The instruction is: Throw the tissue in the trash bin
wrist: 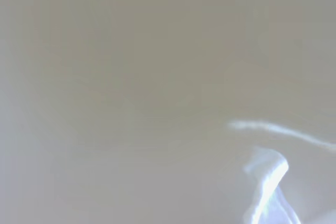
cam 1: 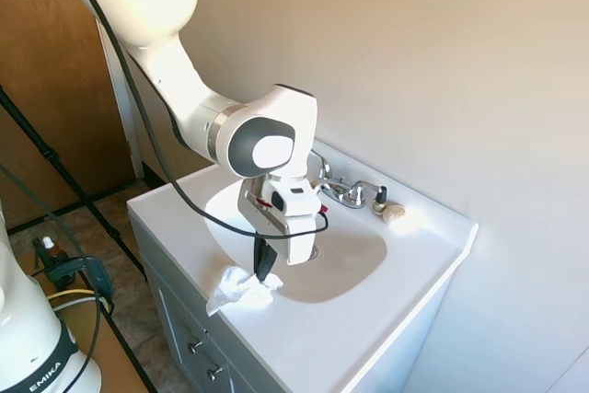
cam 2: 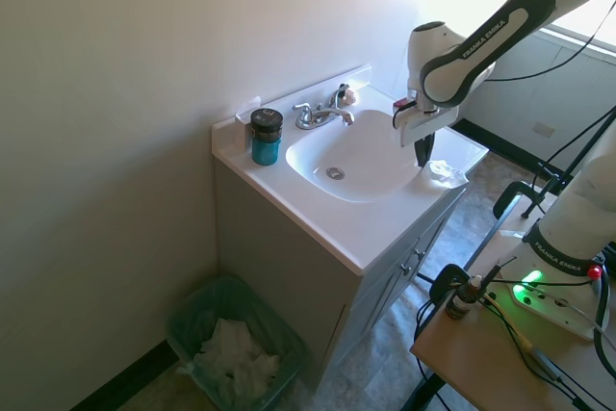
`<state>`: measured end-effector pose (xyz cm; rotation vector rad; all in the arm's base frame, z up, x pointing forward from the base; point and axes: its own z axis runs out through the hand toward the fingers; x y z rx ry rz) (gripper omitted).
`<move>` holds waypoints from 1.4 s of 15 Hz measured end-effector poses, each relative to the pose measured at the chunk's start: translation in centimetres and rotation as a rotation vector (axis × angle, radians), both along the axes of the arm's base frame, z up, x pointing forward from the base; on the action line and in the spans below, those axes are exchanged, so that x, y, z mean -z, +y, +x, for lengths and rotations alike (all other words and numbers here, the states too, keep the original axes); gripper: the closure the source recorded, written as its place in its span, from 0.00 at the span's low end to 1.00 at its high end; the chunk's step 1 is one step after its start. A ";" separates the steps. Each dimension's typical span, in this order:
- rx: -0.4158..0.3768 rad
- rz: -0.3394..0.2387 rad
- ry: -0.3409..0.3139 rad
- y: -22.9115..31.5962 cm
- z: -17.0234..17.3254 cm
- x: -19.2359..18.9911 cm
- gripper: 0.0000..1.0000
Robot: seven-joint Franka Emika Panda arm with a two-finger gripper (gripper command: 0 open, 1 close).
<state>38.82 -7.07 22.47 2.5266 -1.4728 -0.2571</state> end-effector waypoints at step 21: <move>-0.315 -0.038 -0.334 40.3 3.6 -8.4 1.00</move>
